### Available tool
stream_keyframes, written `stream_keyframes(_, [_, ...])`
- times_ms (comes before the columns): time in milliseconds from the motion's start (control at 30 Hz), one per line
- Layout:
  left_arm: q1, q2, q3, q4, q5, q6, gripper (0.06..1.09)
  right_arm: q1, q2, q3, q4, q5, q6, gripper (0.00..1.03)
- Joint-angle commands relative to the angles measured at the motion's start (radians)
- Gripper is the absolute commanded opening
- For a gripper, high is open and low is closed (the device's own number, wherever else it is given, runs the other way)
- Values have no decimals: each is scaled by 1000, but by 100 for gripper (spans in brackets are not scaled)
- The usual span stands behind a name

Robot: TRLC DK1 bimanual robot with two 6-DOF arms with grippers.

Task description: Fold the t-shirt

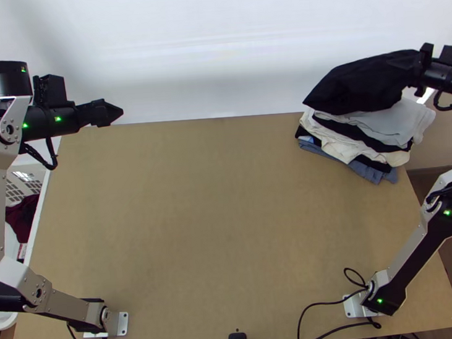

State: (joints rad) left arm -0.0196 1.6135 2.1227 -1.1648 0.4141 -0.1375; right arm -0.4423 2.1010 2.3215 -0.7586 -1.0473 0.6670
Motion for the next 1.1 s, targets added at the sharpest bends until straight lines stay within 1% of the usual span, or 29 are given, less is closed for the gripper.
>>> stream_keyframes(0, [-6,-6,33,-4,-1,9,104,-27,-1,3,-21,-5,-32,20])
stream_keyframes(33, [-8,-3,34,-4,-1,9,104,-33,-2,3,-30,-5,-40,24])
stream_keyframes(67, [-9,-1,36,-4,-1,9,104,-39,-4,3,-42,-5,-49,33])
stream_keyframes(100, [-9,-1,36,-4,-1,9,104,-42,-7,3,-58,0,-60,46])
stream_keyframes(133, [-9,-1,36,-4,-1,9,104,-49,-10,3,-74,9,-69,60])
stream_keyframes(167, [-11,0,37,-4,-1,9,104,-55,-13,3,-87,26,-83,78])
stream_keyframes(200, [-11,0,37,-4,-1,9,104,-56,-18,3,-100,46,-101,89])
stream_keyframes(233, [-11,0,39,-4,-1,9,104,-64,-21,3,-114,70,-113,96])
stream_keyframes(267, [-11,2,40,-4,-1,9,104,-67,-22,3,-128,98,-122,98])
stream_keyframes(367, [-11,0,45,-4,-1,9,104,-79,-50,-11,-171,199,-208,99])
stream_keyframes(467, [-9,0,48,-4,-1,9,104,-93,-85,-25,-197,316,-267,99])
stream_keyframes(533, [-8,0,48,-4,-1,9,104,-110,-105,-25,-229,375,-307,99])
stream_keyframes(667, [-8,0,48,-7,-1,9,104,-131,-136,-31,-315,484,-428,99])
stream_keyframes(767, [-8,2,48,-6,-1,9,104,-148,-162,-50,-317,584,-477,98])
stream_keyframes(833, [-8,3,49,-4,-1,9,104,-148,-193,-50,-306,662,-511,98])
stream_keyframes(933, [-8,5,51,-4,-1,9,104,-116,-249,-56,-225,780,-550,99])
stream_keyframes(1067, [-9,6,57,-4,0,9,104,5,-354,-113,-85,882,-610,98])
